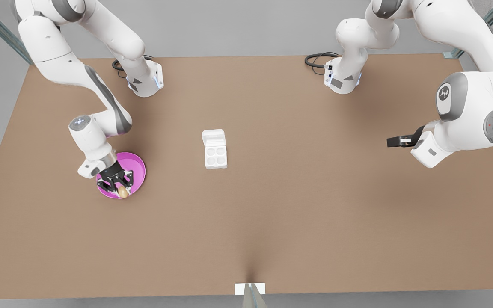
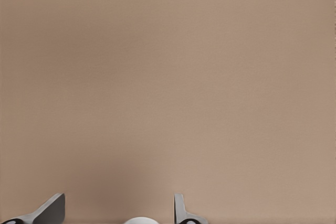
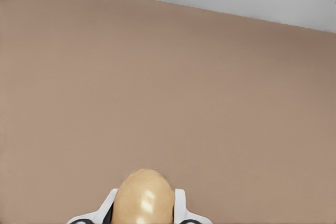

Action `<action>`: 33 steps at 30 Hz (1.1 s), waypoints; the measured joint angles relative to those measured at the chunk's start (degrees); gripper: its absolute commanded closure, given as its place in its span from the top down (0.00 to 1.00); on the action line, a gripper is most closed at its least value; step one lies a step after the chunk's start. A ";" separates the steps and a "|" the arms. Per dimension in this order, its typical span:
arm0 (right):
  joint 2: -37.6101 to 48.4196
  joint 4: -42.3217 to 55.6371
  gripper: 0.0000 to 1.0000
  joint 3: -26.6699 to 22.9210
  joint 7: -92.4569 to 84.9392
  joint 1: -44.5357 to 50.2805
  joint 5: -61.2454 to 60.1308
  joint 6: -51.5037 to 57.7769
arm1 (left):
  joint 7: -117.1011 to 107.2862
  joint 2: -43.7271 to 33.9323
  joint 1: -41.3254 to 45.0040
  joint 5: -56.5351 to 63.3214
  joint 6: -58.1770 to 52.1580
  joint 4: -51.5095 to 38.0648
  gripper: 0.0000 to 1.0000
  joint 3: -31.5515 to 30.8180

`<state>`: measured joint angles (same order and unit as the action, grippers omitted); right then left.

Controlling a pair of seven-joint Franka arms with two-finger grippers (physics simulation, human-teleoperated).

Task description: Pack egg into the box and close the box lid

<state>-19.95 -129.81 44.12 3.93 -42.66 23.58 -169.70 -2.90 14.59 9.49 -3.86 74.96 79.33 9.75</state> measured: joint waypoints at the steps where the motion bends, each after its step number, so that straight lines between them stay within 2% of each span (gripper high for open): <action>1: -0.09 4.52 0.48 1.93 1.13 1.29 -2.14 6.97 | 0.00 0.01 -0.06 0.03 0.09 -0.03 1.00 0.00; 5: -2.18 18.16 0.48 0.18 7.83 14.23 -8.77 25.50 | 0.00 0.01 -0.01 0.41 -0.05 0.02 1.00 0.00; 7: -2.25 23.45 0.48 -6.17 11.94 24.69 -11.71 33.26 | 0.00 0.01 -0.04 0.56 -0.25 0.04 1.00 0.00; 10: -2.57 28.02 0.48 -6.13 15.53 29.53 -15.78 41.18 | 0.00 0.09 0.00 0.84 0.19 0.04 1.00 0.00; 14: 0.05 29.12 0.48 -5.87 18.60 35.44 -19.84 48.87 | 0.00 0.14 -0.03 1.38 0.19 0.12 1.00 0.09; 20: 1.00 25.21 0.48 -5.71 29.50 40.78 -19.64 49.86 | 0.00 1.22 -0.09 1.77 0.28 0.21 1.00 0.09; 25: -1.15 17.56 0.49 -5.98 30.02 40.75 -19.17 38.80 | 0.00 2.20 -0.09 2.33 0.36 0.21 1.00 0.26; 26: -3.07 17.55 0.49 -7.67 29.95 43.16 -18.82 36.66 | 0.00 2.53 -0.08 2.42 0.36 0.22 1.00 0.26; 27: -4.49 17.54 0.49 -12.59 29.86 48.09 -18.91 32.87 | 0.00 2.55 -0.08 2.51 0.36 0.21 1.00 0.26; 28: -5.65 17.30 0.49 -13.51 30.65 49.52 -18.86 31.41 | 0.00 2.56 -0.09 2.58 0.36 0.21 1.00 0.26; 33: -2.67 11.63 0.49 -13.11 34.02 49.91 -18.55 32.47 | 0.00 2.47 -0.05 2.91 0.28 0.13 1.00 0.34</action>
<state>-22.62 -118.19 31.00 37.95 7.25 5.03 -137.23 -2.90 17.06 9.43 -0.95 75.23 79.45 10.09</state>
